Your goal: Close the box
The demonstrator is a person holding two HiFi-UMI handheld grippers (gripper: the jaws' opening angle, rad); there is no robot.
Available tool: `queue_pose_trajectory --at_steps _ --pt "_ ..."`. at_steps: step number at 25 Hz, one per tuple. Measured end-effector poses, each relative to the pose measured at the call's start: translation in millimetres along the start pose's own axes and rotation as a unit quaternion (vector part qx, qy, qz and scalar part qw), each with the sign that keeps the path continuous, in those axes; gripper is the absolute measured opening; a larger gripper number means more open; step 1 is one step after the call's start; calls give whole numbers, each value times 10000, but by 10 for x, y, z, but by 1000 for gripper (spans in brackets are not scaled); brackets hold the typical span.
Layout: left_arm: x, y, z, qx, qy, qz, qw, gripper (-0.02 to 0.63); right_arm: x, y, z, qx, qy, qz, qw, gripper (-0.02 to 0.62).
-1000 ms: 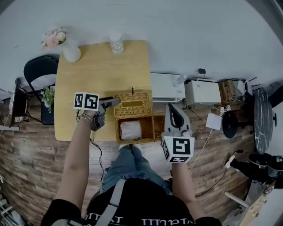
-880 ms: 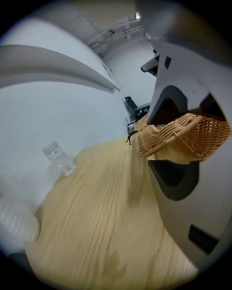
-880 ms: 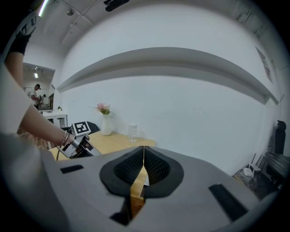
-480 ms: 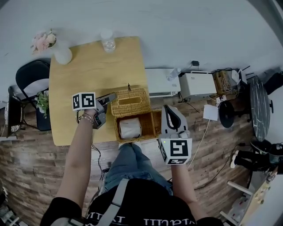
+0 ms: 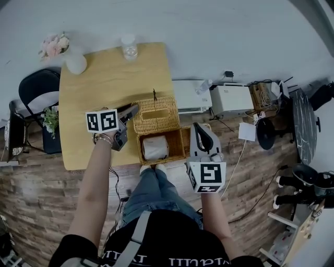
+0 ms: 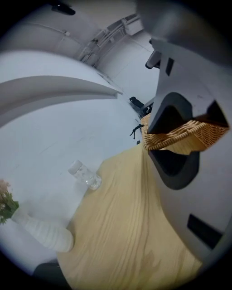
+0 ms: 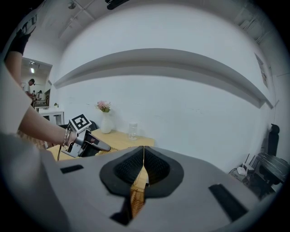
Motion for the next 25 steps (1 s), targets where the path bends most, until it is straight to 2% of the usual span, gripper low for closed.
queue_pose_trajectory --at_steps 3,6,11,15,18,25 --pt "72 -160 -38 -577 -90 -127 9982 118 66 3 -32 -64 -51 68 9999 15" --pt "134 -319 -56 -1166 -215 -183 9928 118 128 0 -36 -67 -90 184 9998 15" --pt "257 -551 -3 -1999 -387 -332 9785 118 292 -91 33 -192 -47 490 9986 15" --pt "348 -696 40 -2548 -440 -453 9649 118 386 -94 52 -168 -82 543 9983 15" --pt "415 -815 103 -2996 -444 -587 9512 118 463 -81 21 -106 -181 506 9985 15" --pt "541 -1061 306 -4094 -534 -1092 9042 120 725 -7 -86 211 -470 219 9984 15"
Point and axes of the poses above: the fingertips, and each gripper's own axes: x backward along the fingers, y to its left, z out of its underside, the point moved 7 cm from there along x, backward along the fingers, and after that the axes turned 12 degrees about x, right-handed, at the moved point
